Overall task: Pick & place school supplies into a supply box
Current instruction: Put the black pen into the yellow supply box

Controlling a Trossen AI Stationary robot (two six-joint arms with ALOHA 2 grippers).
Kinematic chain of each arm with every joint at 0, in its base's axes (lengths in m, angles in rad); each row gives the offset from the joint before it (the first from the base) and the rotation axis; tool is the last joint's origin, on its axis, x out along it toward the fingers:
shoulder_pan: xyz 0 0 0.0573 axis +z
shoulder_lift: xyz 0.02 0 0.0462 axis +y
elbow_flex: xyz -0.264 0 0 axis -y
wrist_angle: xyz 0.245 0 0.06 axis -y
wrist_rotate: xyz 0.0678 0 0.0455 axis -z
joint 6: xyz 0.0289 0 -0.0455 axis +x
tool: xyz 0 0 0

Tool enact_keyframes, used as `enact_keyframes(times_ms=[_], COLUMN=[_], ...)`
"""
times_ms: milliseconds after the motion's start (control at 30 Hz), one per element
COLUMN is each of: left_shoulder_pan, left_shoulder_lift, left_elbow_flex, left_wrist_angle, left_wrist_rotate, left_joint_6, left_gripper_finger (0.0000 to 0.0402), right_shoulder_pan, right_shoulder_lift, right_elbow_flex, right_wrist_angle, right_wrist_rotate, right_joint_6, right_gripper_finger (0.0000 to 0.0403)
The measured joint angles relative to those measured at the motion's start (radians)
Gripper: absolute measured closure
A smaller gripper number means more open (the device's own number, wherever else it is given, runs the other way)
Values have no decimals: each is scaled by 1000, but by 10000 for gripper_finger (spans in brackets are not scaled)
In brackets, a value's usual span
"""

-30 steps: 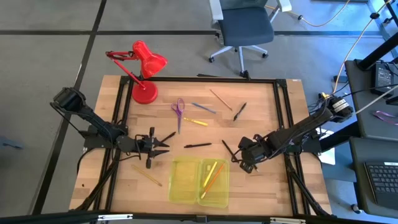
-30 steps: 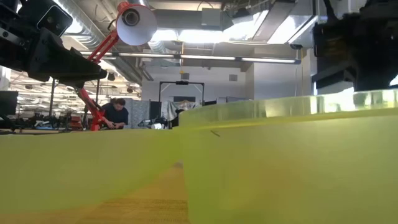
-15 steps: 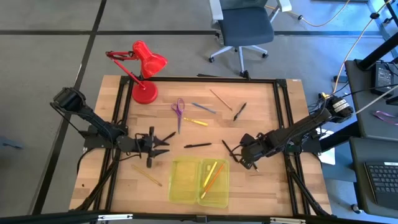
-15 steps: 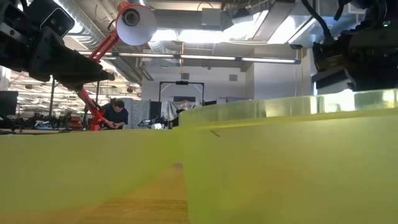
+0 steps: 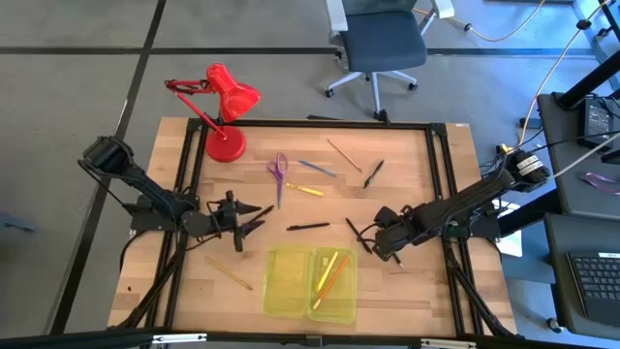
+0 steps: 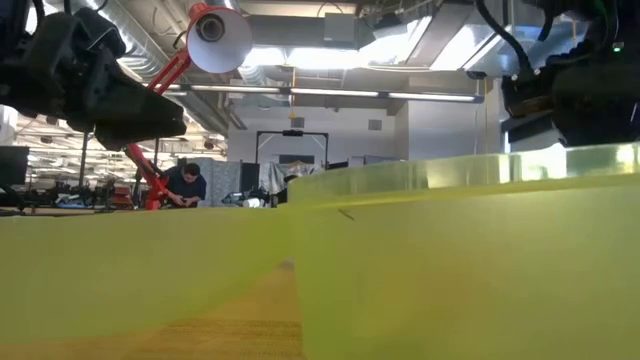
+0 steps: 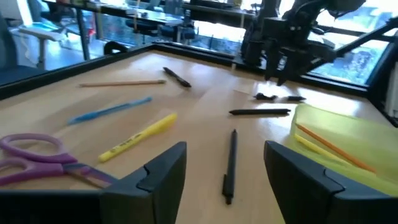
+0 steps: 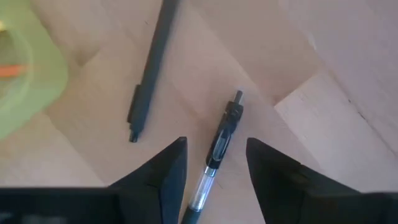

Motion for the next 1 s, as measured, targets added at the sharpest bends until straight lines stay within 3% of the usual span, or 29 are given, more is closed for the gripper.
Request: enact_keyframes(times_ms=[367,667,800,1000], left_shoulder_pan=[0,0,0,0], left_shoulder_lift=[0,0,0,0], left_elbow_flex=[46,54,54,54], left_wrist_angle=[8,-3,-6,-8], left_wrist_rotate=[127,141,152,166], left_joint_6=[51,56,56,55], left_gripper_finger=[194,194,194,194], right_shoulder_pan=[-26,-56,-58,-58], right_shoulder_lift=[125,186,198,200], right_elbow_flex=[0,1,4,3], right_wrist_angle=[3,38,42,45], right_wrist_rotate=[-55,-141,-159,-166], right_joint_6=[51,46,45,1], right_gripper_finger=[234,236,263,337])
